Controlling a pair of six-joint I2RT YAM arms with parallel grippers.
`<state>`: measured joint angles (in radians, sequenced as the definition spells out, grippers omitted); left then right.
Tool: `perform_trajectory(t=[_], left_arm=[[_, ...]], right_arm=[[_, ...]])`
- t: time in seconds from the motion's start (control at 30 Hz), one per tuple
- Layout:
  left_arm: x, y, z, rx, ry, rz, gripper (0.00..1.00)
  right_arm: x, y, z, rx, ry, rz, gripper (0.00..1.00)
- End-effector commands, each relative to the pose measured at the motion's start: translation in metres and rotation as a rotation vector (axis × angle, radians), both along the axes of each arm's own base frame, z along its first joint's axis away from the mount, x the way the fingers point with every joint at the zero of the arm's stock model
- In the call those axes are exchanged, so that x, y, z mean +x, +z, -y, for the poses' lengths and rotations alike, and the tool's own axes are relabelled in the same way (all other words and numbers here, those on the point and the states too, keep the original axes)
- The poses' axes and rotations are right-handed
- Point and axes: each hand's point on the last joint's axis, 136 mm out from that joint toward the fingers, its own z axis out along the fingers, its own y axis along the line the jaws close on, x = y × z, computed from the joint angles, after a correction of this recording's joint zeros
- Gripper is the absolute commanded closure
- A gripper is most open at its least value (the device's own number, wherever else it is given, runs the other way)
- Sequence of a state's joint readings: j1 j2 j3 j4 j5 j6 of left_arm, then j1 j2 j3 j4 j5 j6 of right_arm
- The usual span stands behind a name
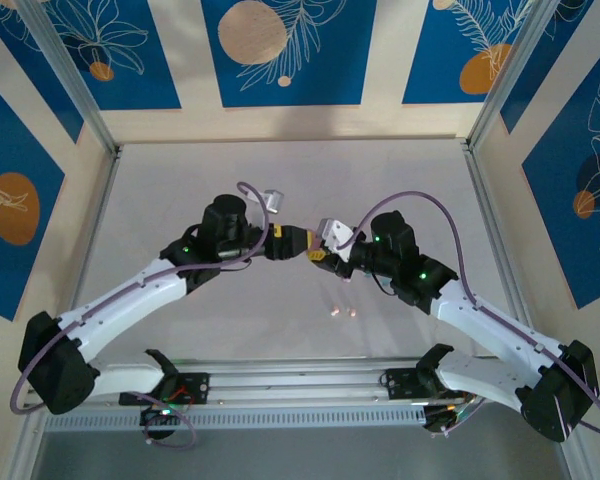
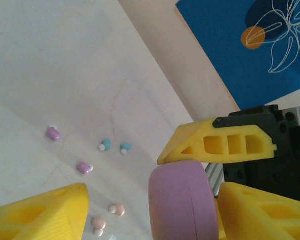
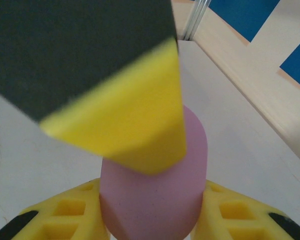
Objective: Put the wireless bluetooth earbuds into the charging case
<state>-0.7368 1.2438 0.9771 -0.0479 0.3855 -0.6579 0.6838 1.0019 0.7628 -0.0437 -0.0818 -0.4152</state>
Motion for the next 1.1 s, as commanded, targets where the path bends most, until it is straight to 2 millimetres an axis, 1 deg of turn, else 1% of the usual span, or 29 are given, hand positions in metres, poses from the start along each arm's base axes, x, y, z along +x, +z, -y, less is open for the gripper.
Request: perform_trajectory(t=[0.0, 0.07, 0.13, 0.2, 0.27, 0.3, 0.4, 0.43, 0.47, 0.5, 0.53, 0.6, 0.7, 0.77, 0.93, 1.07], left_arm=[[-0.003, 0.018, 0.012, -0.041, -0.034, 0.015, 0.42], [-0.002, 0.018, 0.014, -0.049, -0.035, 0.011, 0.53], [-0.001, 0.019, 0.014, -0.058, -0.019, 0.003, 0.70], [0.002, 0.019, 0.011, -0.069, 0.014, -0.008, 0.84], [0.004, 0.021, 0.008, -0.092, 0.048, -0.024, 0.91], [0.005, 0.024, 0.007, -0.116, 0.062, -0.033, 0.92], [0.005, 0.037, 0.007, -0.223, 0.089, -0.064, 0.95], [0.005, 0.042, 0.007, -0.270, 0.095, -0.076, 0.96], [0.005, 0.047, 0.008, -0.311, 0.093, -0.089, 0.97], [0.004, 0.050, 0.009, -0.340, 0.089, -0.101, 0.97], [0.003, 0.054, 0.011, -0.364, 0.080, -0.114, 0.97], [0.002, 0.058, 0.013, -0.389, 0.071, -0.133, 0.98], [0.001, 0.059, 0.014, -0.395, 0.068, -0.151, 0.98], [0.001, 0.060, 0.014, -0.399, 0.066, -0.155, 0.97], [-0.001, 0.064, 0.016, -0.412, 0.046, -0.161, 0.97], [-0.003, 0.066, 0.016, -0.416, 0.034, -0.164, 0.96]], right_arm=[[-0.001, 0.010, 0.000, 0.038, -0.005, 0.022, 0.75], [0.000, 0.010, 0.000, 0.037, -0.015, 0.025, 0.75], [0.002, 0.009, 0.002, 0.033, -0.028, 0.029, 0.73], [0.002, 0.007, 0.003, 0.027, -0.030, 0.031, 0.70], [0.000, 0.008, 0.005, 0.031, -0.028, 0.037, 0.66], [-0.001, 0.012, 0.006, 0.048, -0.032, 0.045, 0.63], [-0.003, 0.026, 0.013, 0.151, -0.040, 0.075, 0.48], [-0.004, 0.029, 0.016, 0.190, -0.032, 0.077, 0.41], [-0.006, 0.030, 0.019, 0.215, -0.008, 0.070, 0.39], [-0.010, 0.029, 0.021, 0.220, 0.028, 0.065, 0.39], [-0.012, 0.029, 0.022, 0.226, 0.051, 0.062, 0.42], [-0.011, 0.032, 0.024, 0.241, 0.057, 0.062, 0.45], [-0.013, 0.042, 0.024, 0.270, 0.085, 0.084, 0.45], [-0.012, 0.049, 0.023, 0.292, 0.088, 0.102, 0.43], [-0.006, 0.059, 0.019, 0.302, 0.099, 0.113, 0.44], [-0.003, 0.063, 0.014, 0.307, 0.121, 0.110, 0.50]])
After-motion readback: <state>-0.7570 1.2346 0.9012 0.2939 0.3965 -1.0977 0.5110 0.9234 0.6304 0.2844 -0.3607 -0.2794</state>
